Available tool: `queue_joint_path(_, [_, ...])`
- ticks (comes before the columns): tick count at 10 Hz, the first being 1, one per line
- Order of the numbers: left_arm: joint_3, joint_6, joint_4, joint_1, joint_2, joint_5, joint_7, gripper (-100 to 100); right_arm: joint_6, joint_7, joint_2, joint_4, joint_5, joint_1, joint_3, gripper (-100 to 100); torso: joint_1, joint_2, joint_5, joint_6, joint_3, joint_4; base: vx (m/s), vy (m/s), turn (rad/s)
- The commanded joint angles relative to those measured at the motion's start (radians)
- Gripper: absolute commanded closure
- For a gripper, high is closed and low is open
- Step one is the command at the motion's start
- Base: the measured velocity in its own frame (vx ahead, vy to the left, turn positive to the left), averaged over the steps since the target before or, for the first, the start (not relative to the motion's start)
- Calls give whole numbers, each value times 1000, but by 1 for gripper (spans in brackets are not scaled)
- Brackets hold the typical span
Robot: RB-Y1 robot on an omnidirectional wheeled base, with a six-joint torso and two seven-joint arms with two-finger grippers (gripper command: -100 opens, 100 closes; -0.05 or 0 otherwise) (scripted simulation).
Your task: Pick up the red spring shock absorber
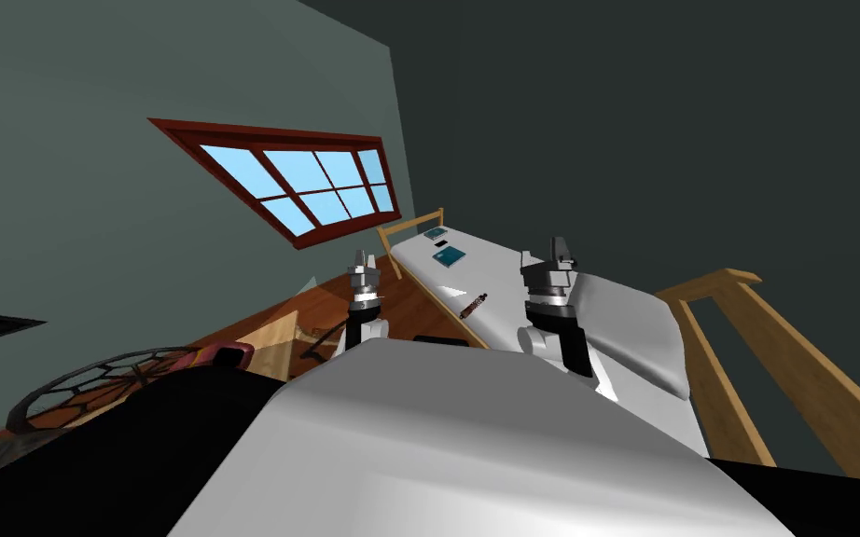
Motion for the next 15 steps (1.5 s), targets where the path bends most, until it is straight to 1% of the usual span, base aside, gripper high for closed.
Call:
queue_joint_path(1, [0, 0, 0, 0, 0, 0, 0, 0, 50, -50, -26, 2, -8, 3, -4, -100, 0, 0, 0, 0, 0, 0, 70, 44, -332])
queue_joint_path(2, [0, 0, 0, 0, 0, 0, 0, 0, 63, -62, -26, 2, -8, 3, -4, -100, 0, -1, 0, 0, 0, 0, 67, 42, -123])
queue_joint_path(3, [0, 0, 0, 0, 0, 0, 0, 0, 101, -98, -38, 3, -13, 4, -4, -100, 0, -1, 0, -1, 0, 0, 66, 39, -178])
queue_joint_path(4, [0, 0, 0, 0, 0, 0, 0, 0, 129, -126, -48, 4, -20, 5, -3, -100, 0, -1, 0, 0, -1, 0, 78, 59, -388])
queue_joint_path(5, [0, 0, 0, 0, 0, 0, 0, 0, 152, -143, -48, 4, -20, 5, -3, -100, 1, -1, 0, 0, -1, 0, 65, 50, -161])
queue_joint_path(6, [0, 0, 0, 0, 0, 0, 0, 0, 187, -179, -57, 6, -29, 7, -3, -100, 1, -1, 0, -1, -1, 0, 89, 39, -245])
queue_joint_path(7, [0, 0, 0, 0, 0, 0, 0, 0, 200, -185, -57, 6, -29, 7, -3, -100, 0, -2, 0, 0, -1, 0, 71, 35, -125])
queue_joint_path(8, [0, 0, 0, 0, 0, 0, 0, 0, 243, -225, -64, 8, -39, 11, -2, -100, 0, -2, 0, -1, -1, 0, 75, 35, -259])
queue_joint_path(9, [0, 0, 0, 0, 0, 0, 0, 0, 248, -229, -64, 8, -39, 11, -2, -100, 0, -2, 0, 0, -1, 0, 57, 38, -121])
queue_joint_path(10, [0, 0, 0, 0, 0, 0, 0, 0, 288, -268, -70, 11, -51, 15, -1, -100, -1, -1, 0, -1, -1, 0, 60, 36, -209])
queue_joint_path(11, [0, 0, 0, 0, 0, 0, 0, 0, 298, -273, -70, 11, -51, 15, -1, -100, -1, -1, 0, 0, -1, 0, 57, 41, -155])
queue_joint_path(12, [0, 0, 0, 0, 0, 0, 0, 0, 332, -317, -74, 15, -65, 20, 1, -100, -1, -1, 0, -1, 0, 0, 83, 56, -252])
queue_joint_path(13, [0, 0, 0, 0, 0, 0, 0, 0, 349, -318, -74, 15, -65, 20, 1, -100, 0, -2, 0, 0, -1, 0, 67, 45, -127])
queue_joint_path(14, [0, 0, 0, 0, 0, 0, 0, 0, 384, -361, -77, 19, -81, 27, 2, -100, 0, -2, 0, -1, -1, 0, 76, 35, -264])
queue_joint_path(15, [0, 0, 0, 0, 0, 0, 0, 0, 399, -362, -77, 19, -81, 27, 2, -100, -1, -2, 0, 0, -1, 0, 65, 46, -107])
